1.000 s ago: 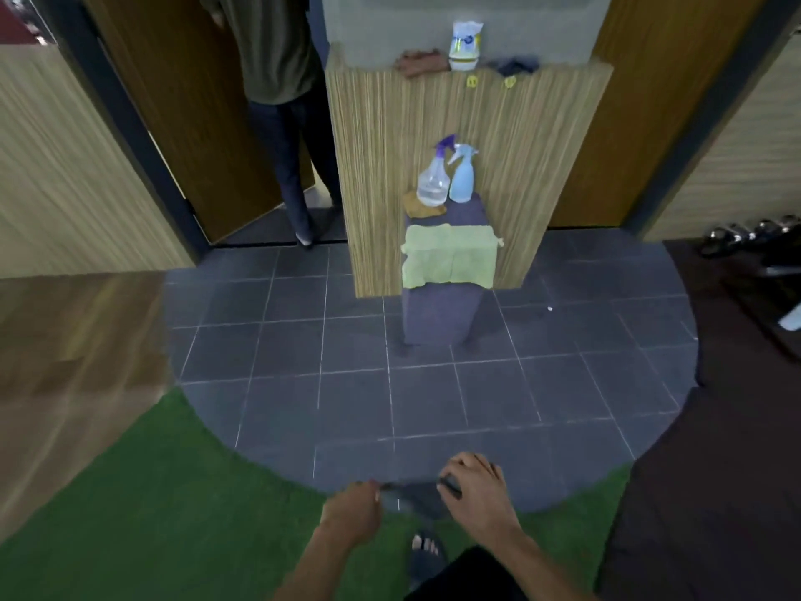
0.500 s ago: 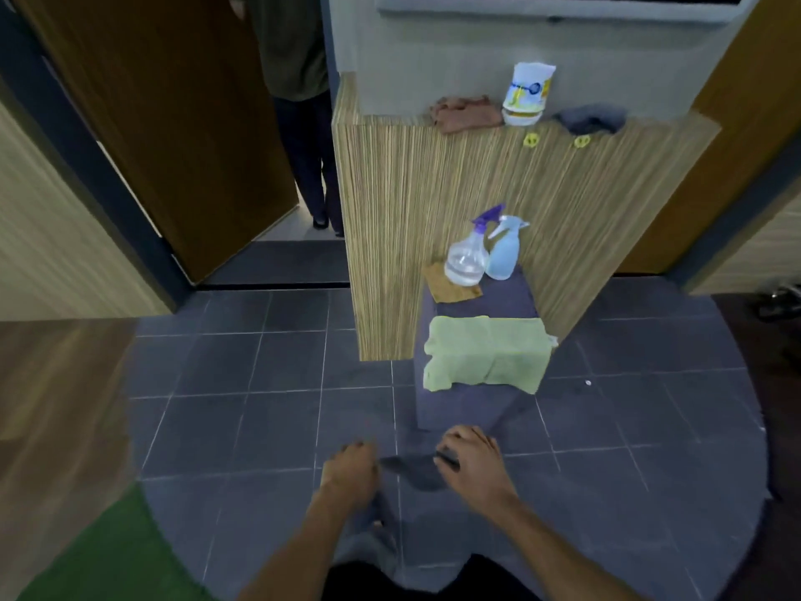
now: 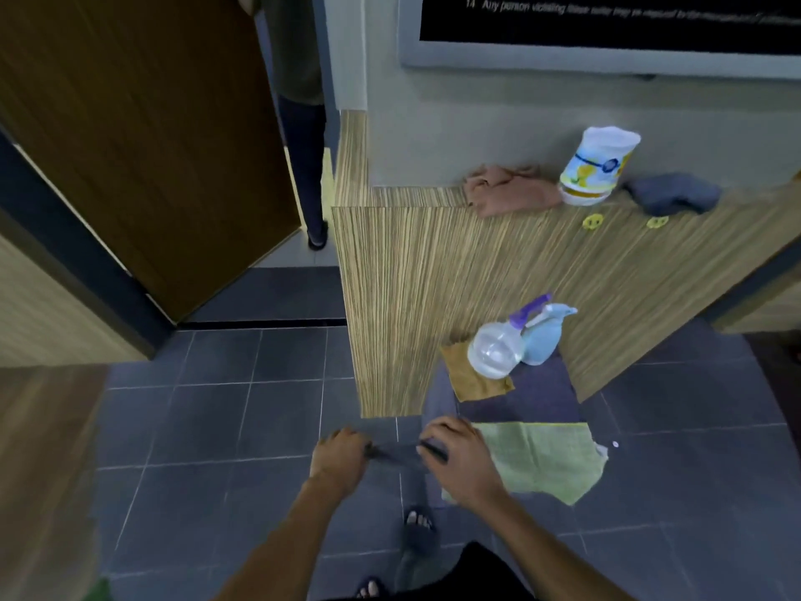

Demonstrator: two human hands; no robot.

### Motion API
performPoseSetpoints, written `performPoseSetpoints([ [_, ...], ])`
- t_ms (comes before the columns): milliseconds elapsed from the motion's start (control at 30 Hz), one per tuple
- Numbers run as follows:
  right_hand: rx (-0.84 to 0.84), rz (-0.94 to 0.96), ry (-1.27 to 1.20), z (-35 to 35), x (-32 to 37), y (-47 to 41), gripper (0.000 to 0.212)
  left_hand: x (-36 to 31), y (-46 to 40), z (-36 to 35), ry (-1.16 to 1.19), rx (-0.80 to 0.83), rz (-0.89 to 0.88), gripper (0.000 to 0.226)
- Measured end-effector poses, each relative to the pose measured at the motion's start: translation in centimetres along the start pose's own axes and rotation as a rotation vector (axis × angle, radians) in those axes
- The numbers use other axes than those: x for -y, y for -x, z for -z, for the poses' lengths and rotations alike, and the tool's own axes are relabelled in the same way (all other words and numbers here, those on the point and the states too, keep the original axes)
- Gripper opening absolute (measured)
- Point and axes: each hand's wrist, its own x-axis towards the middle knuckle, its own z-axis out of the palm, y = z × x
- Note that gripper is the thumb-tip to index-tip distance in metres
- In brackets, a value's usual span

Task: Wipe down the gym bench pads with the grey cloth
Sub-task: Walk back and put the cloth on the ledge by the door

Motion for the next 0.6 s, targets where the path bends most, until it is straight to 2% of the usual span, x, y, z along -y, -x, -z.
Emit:
performPoseSetpoints([
  [167, 0.044, -0.044, -0.068, 1.8, -2.4, -5.8, 0.016, -0.4, -3.8, 5.2, 0.002, 0.007, -0.006, 0.027],
  [300, 0.008, -0.067, -0.133, 4.7, -3.2, -9.9, 0.008, -0.1, -5.7, 11.6, -0.023, -0.041, -0.052, 0.028],
  [533, -0.145, -0.036, -0.271, 10.6, -0.1, -17.5, 0.007, 1.7, -7.1, 23.5, -0.024, -0.144, -0.177, 0.023],
  [600, -0.207, 0.022, -0.255, 13.2, 1.6, -19.7, 0.008, 1.8, -7.0, 27.5, -0.032, -0.192, -0.211, 0.021],
])
